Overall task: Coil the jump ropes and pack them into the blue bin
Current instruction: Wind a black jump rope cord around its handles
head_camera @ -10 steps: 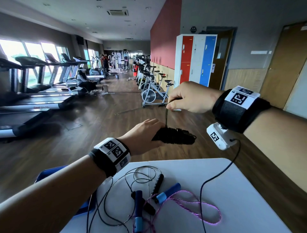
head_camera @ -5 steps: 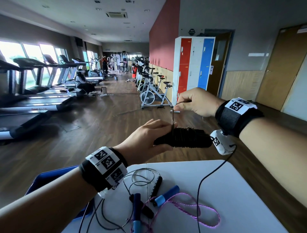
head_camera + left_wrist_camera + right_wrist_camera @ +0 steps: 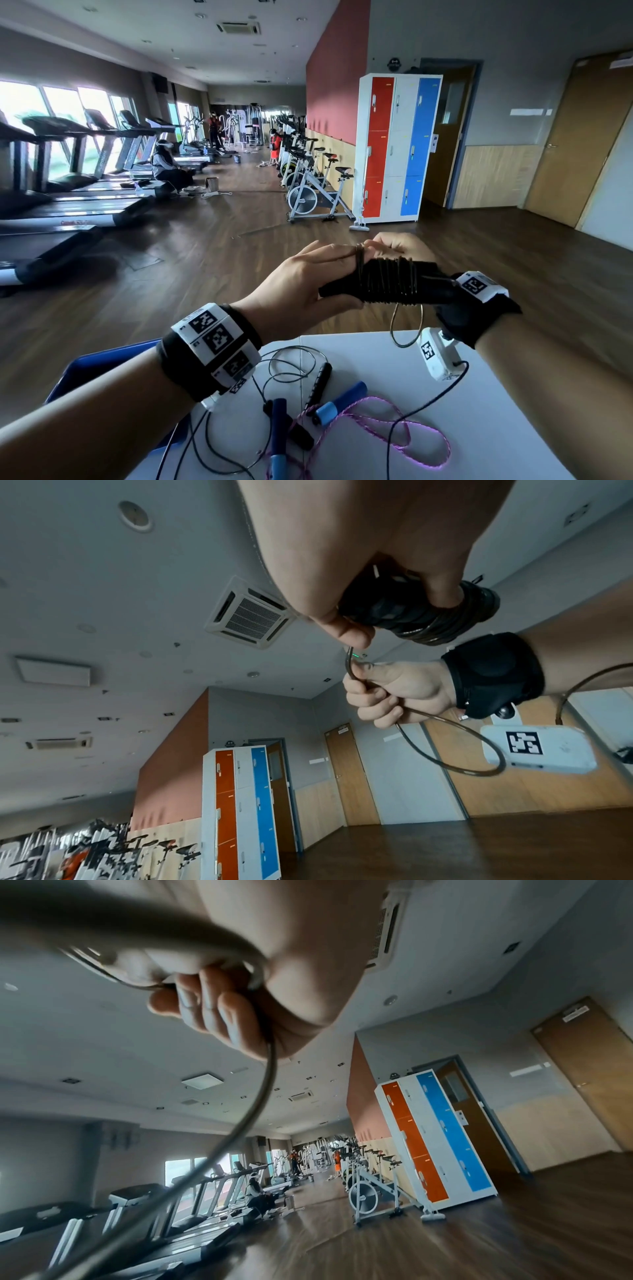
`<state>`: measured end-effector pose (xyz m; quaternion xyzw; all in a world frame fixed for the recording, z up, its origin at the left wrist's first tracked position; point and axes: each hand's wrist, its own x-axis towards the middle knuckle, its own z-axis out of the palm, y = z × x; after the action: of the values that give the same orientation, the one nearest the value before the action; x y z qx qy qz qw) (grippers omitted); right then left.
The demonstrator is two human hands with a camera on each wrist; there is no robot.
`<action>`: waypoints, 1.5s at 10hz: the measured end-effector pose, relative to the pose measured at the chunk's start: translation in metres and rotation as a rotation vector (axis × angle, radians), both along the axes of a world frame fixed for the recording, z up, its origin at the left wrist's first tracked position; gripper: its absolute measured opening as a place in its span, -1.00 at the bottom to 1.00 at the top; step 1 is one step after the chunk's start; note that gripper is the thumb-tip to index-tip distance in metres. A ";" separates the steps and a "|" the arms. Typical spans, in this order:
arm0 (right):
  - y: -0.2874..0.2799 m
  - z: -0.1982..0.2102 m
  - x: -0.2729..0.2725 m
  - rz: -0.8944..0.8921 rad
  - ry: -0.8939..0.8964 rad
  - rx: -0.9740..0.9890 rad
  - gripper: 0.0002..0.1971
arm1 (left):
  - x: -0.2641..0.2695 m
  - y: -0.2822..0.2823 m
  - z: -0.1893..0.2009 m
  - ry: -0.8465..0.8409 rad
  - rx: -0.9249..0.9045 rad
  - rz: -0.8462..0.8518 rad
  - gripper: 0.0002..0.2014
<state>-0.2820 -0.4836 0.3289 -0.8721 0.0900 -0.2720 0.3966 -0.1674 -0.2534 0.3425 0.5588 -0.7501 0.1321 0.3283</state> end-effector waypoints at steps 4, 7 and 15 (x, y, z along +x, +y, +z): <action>0.046 -0.056 0.017 -0.117 0.123 0.410 -0.64 | 0.001 -0.007 -0.010 0.013 0.001 0.107 -0.44; 0.036 -0.034 -0.004 -0.145 -0.015 0.439 -0.74 | -0.009 -0.004 -0.003 0.028 -0.024 0.011 -0.54; 0.019 -0.033 0.032 -0.668 -0.103 -0.149 -0.76 | -0.023 -0.006 0.033 0.075 0.096 0.219 -0.30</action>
<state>-0.2499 -0.4644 0.2963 -0.8062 0.3304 -0.4361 0.2251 -0.1900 -0.2597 0.3753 0.6568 -0.6773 0.1099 0.3126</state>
